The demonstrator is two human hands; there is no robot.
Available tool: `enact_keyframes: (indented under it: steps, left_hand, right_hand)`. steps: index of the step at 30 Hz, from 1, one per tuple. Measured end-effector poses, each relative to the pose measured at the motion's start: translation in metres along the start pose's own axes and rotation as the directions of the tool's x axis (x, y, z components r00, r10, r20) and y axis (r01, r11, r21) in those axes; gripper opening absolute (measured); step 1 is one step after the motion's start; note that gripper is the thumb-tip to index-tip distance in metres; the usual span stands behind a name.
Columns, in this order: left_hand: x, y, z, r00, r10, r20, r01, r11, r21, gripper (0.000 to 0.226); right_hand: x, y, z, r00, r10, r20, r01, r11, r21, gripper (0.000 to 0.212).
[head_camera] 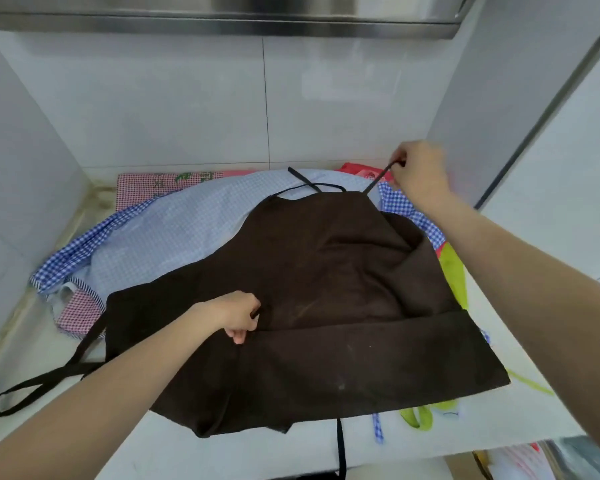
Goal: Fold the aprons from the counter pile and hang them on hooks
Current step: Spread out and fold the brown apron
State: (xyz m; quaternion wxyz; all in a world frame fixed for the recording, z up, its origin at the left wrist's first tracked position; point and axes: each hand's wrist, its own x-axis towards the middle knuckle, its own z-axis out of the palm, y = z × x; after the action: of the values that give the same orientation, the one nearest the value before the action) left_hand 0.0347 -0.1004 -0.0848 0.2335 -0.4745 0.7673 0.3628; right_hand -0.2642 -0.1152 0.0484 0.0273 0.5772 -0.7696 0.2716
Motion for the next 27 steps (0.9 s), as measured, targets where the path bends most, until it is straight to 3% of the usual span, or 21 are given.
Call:
enact_keyframes:
  steps: [2,5,8,9,11,12,13,15,18,20,22,25,27]
  left_hand:
    - [0.001,0.007,-0.004,1.000,0.020,0.001,-0.020,0.995,0.093,0.014]
    - [0.004,0.015,-0.004,0.999,-0.011,0.053,-0.002,0.971,0.239,0.012]
    - [0.007,0.016,-0.002,0.994,-0.072,0.082,0.037,0.931,0.363,0.020]
    - [0.007,0.015,-0.002,0.993,-0.086,0.082,0.046,0.914,0.403,0.019]
    - [0.006,0.013,-0.008,0.991,-0.103,0.082,0.060,0.909,0.413,0.017]
    - [0.006,0.010,-0.016,0.991,-0.110,0.072,0.076,0.925,0.373,0.024]
    - [0.007,0.008,-0.025,0.991,-0.111,0.067,0.085,0.947,0.309,0.029]
    - [0.011,0.007,-0.046,0.998,-0.053,0.032,0.047,0.986,0.159,0.030]
    - [0.024,0.014,-0.072,0.976,0.056,-0.209,-0.029,0.991,0.130,0.025]
    - [0.036,0.027,-0.084,0.926,0.091,-0.365,-0.026,0.983,0.180,0.029]
    - [0.047,0.044,-0.091,0.882,0.102,-0.460,-0.030,0.987,0.160,0.036]
    - [0.068,0.067,-0.099,0.827,0.112,-0.551,-0.076,0.993,0.088,0.048]
    - [0.077,0.083,-0.104,0.809,0.176,-0.561,-0.156,0.984,0.083,0.059]
  right_hand:
    - [0.005,-0.001,-0.022,0.996,-0.050,0.076,0.057,0.994,-0.096,0.024]
    - [-0.014,0.017,-0.024,0.921,0.044,0.387,0.093,0.940,-0.329,0.009]
    - [-0.058,0.049,-0.009,0.658,0.271,0.703,0.041,0.919,-0.392,0.021]
    - [-0.073,0.059,-0.001,0.567,0.232,0.790,0.054,0.947,-0.316,0.015]
    - [-0.094,0.081,0.026,0.391,0.172,0.904,0.055,0.976,-0.209,0.026]
    - [-0.098,0.085,0.034,0.316,0.240,0.918,-0.020,0.969,-0.246,0.032]
    - [-0.101,0.084,0.035,0.298,0.333,0.895,-0.074,0.942,-0.326,0.034]
    - [-0.081,0.082,0.040,0.375,0.311,0.873,-0.125,0.950,-0.285,0.032]
    - [-0.029,0.061,0.041,0.678,0.091,0.729,-0.025,0.995,-0.100,0.023]
    - [0.002,0.049,0.047,0.790,0.018,0.613,0.043,0.995,-0.085,0.029]
    - [0.024,0.046,0.062,0.803,-0.009,0.596,0.102,0.987,-0.123,0.048]
    - [0.048,0.046,0.092,0.728,-0.009,0.685,0.051,0.998,-0.041,0.076]
    - [0.056,0.046,0.107,0.674,-0.033,0.738,0.073,0.997,-0.022,0.072]
